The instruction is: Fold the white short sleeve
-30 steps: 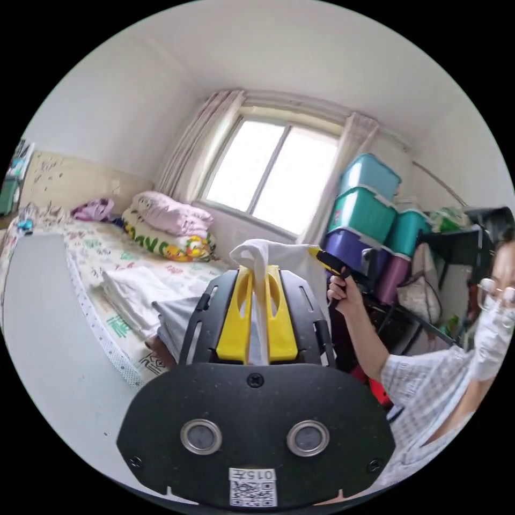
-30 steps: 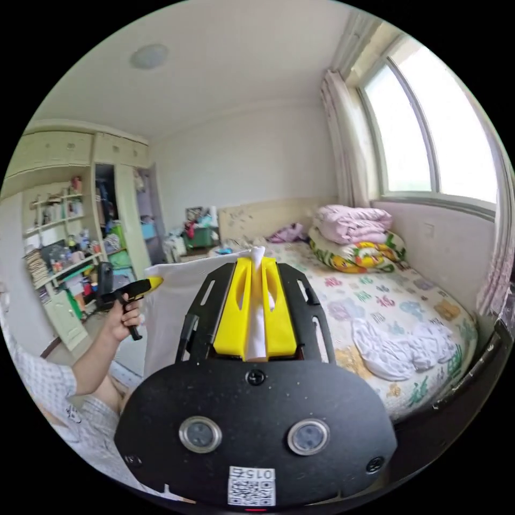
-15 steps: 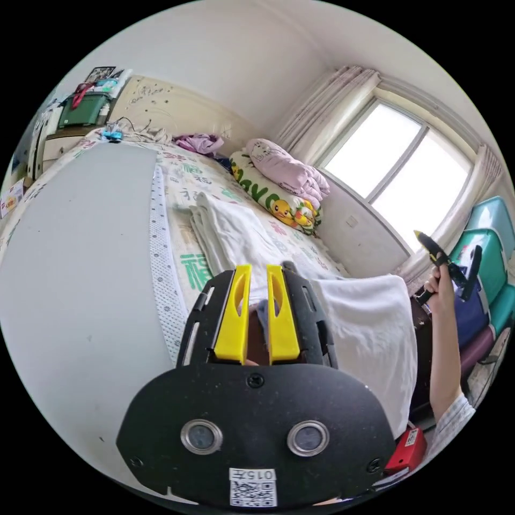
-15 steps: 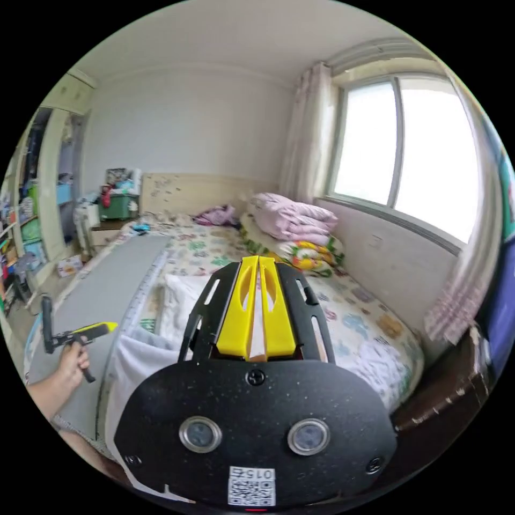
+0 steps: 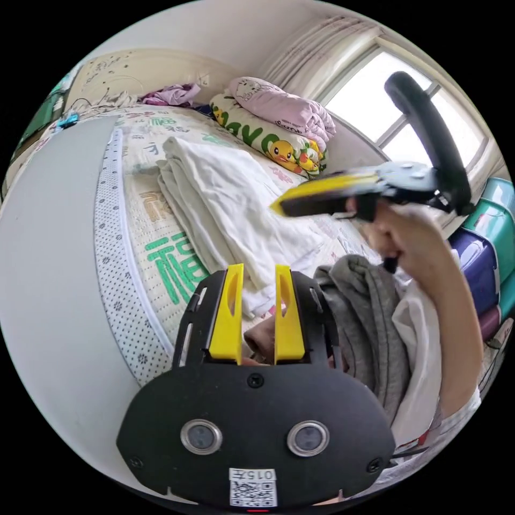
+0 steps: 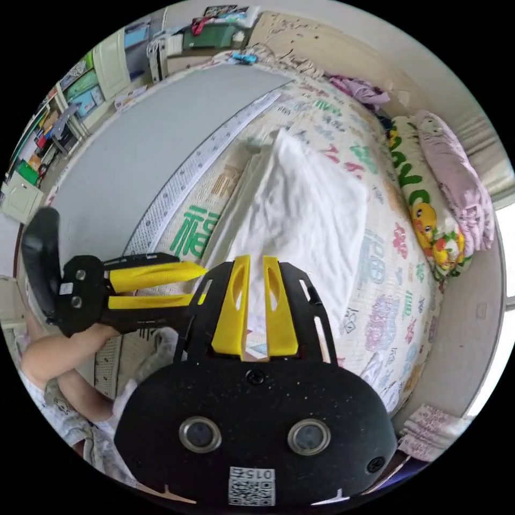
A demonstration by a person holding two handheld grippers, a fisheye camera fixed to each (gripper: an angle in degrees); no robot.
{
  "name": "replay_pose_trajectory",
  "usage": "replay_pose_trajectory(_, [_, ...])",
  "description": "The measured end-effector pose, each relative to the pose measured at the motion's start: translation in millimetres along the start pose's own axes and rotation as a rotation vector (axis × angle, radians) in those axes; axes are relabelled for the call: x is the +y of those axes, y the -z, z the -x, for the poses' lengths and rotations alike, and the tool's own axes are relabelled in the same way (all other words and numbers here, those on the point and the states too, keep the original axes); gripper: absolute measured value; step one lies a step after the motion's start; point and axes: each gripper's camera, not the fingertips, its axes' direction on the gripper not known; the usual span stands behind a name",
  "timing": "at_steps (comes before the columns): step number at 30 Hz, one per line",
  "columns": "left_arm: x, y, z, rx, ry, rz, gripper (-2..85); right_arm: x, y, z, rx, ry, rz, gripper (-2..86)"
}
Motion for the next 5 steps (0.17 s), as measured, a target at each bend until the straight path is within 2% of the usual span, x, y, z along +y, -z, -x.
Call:
replay_pose_trajectory(2, [-7.1, -16.5, 0.7, 0.010, -0.026, 0.033, 9.2, -10.8, -50.4, -0.9, -0.108, 0.056, 0.160, 9.0])
replay_pose_trajectory(5, [0.9, -32.2, 8.9, -0.005, -0.031, 0.067, 9.3, -15.8, -59.1, -2.1, -0.088, 0.071, 0.170, 8.2])
